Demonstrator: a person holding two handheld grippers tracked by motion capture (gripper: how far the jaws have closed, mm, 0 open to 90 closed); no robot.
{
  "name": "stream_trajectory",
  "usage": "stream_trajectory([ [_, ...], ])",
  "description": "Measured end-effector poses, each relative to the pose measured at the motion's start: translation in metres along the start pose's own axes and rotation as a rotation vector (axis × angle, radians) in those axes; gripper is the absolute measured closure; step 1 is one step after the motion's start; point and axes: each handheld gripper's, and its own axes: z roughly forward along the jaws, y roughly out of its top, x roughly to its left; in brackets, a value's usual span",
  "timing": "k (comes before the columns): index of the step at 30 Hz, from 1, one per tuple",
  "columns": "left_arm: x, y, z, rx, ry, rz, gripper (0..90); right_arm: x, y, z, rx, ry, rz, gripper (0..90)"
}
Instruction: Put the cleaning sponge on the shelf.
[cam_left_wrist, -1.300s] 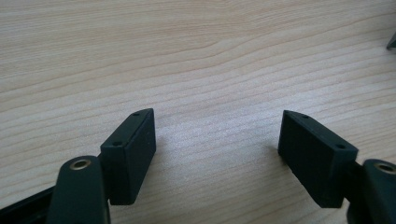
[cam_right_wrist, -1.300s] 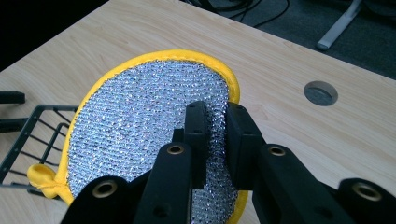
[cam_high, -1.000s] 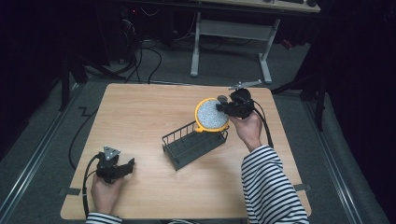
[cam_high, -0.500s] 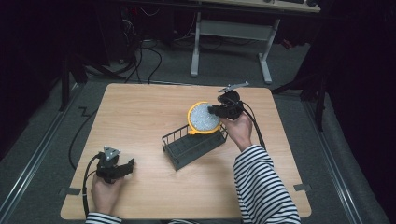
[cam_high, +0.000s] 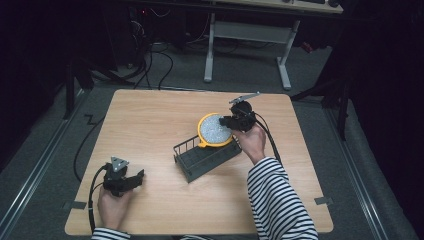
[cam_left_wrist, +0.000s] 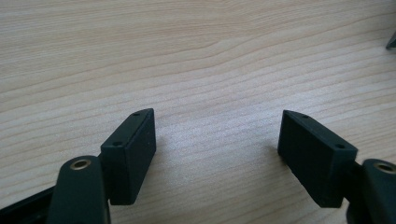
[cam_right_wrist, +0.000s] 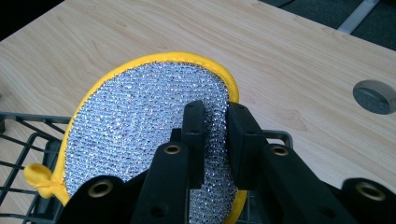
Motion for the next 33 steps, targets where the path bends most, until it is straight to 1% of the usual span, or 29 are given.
stream_trajectory([
  [7, 0.0, 0.0, 0.0, 0.0, 0.0, 0.0, 28.3, 0.0, -0.006, 0.001, 0.011, -0.004, -0.011, 78.8],
  [13, 0.0, 0.0, 0.0, -0.001, -0.001, 0.0, 28.7, 0.0, -0.012, -0.001, 0.021, 0.005, -0.018, 79.6],
  [16, 0.0, 0.0, 0.0, -0.001, -0.001, 0.0, 28.7, 0.0, -0.014, -0.001, 0.027, 0.005, -0.031, 81.1],
  [17, 0.0, 0.0, 0.0, -0.001, -0.001, 0.0, 28.7, 0.002, -0.018, -0.001, 0.047, -0.005, -0.053, 85.3],
  [19, 0.0, 0.0, 0.0, -0.002, -0.001, -0.001, 28.7, 0.002, -0.021, -0.001, 0.053, -0.007, -0.062, 86.1],
  [22, 0.0, 0.0, 0.0, -0.001, 0.0, 0.0, 28.7, 0.0, -0.026, -0.002, 0.055, 0.003, -0.054, 86.4],
  [28, 0.0, 0.0, 0.0, -0.002, 0.0, -0.001, 28.7, 0.001, -0.028, -0.002, 0.059, 0.01, -0.063, 86.5],
  [30, 0.0, 0.0, 0.0, -0.001, -0.001, 0.0, 28.7, 0.001, -0.029, -0.001, 0.064, 0.011, -0.053, 86.6],
  [33, 0.0, 0.0, 0.0, -0.002, -0.001, -0.001, 28.7, 0.0, -0.032, -0.001, 0.075, 0.012, -0.05, 86.6],
])
